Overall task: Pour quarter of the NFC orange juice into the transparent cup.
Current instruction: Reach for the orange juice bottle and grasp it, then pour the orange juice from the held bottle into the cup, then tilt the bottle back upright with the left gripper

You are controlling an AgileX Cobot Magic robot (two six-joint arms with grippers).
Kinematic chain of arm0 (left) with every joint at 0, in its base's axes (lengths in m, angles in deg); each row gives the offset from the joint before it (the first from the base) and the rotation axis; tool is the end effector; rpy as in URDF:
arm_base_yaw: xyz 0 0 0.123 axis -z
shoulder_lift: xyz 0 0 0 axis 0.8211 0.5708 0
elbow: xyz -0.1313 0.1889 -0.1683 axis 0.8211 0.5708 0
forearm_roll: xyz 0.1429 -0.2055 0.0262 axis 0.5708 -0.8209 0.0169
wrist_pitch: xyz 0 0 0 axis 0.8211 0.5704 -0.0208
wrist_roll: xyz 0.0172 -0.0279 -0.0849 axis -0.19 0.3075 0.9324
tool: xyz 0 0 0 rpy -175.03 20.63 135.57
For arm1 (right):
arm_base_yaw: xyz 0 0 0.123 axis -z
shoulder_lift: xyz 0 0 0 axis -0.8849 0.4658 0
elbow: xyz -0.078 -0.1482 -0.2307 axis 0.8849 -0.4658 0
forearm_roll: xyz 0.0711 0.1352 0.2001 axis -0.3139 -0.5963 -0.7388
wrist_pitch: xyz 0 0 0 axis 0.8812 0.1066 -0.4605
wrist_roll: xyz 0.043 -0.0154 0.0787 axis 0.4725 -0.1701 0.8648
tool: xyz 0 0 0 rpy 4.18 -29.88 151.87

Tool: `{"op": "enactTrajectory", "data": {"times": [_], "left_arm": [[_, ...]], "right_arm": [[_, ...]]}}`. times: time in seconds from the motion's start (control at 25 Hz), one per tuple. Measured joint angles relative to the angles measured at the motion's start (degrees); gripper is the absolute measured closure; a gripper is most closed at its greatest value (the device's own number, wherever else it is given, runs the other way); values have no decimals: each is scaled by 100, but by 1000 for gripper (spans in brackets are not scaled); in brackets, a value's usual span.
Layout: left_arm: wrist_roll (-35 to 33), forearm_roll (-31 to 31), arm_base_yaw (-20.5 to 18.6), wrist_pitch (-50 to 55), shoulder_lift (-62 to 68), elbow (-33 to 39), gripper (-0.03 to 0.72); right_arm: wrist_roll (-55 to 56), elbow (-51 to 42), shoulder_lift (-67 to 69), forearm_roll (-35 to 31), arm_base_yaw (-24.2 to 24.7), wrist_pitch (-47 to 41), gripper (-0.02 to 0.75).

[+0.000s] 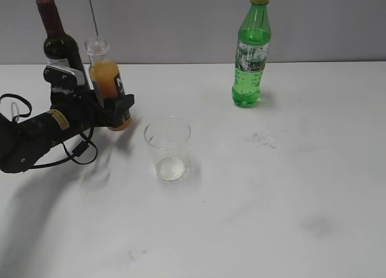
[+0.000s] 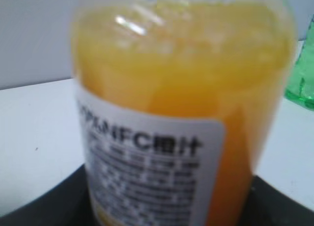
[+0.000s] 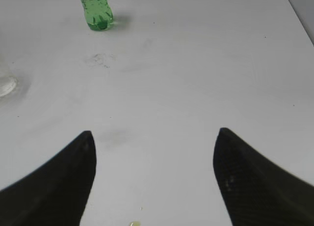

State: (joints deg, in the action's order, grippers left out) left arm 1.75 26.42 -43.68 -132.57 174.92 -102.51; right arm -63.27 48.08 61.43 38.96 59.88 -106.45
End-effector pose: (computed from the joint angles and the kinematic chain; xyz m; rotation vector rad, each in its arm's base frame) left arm 0.3826 -0.1131 0.0640 0.4694 1.7109 -0.4782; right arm -0.0061 0.0055 0.2801 -0.1144 2.0106 0.0678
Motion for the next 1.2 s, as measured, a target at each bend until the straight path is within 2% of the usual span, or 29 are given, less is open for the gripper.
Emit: {"op": "enactTrajectory", "data": {"times": [0.32, 0.48, 0.68, 0.84, 1.08, 1.2], "left_arm": [[0, -23, 0, -459, -14, 364, 220], [-168, -305, 5, -497, -242, 800, 220], [-858, -515, 28, -378, -840, 1561, 220], [-1400, -679, 205, -353, -1489, 2151, 220], [-3126, -1917, 979, 624, -2238, 2686, 220], [-3677, -2337, 1310, 749, -2324, 2710, 220]], "right_arm": [[-4, 0, 0, 0, 0, 0, 166], [-4, 0, 0, 0, 0, 0, 166], [-4, 0, 0, 0, 0, 0, 166], [-4, 0, 0, 0, 0, 5, 166], [-4, 0, 0, 0, 0, 5, 166], [-4, 0, 0, 0, 0, 5, 166]]}}
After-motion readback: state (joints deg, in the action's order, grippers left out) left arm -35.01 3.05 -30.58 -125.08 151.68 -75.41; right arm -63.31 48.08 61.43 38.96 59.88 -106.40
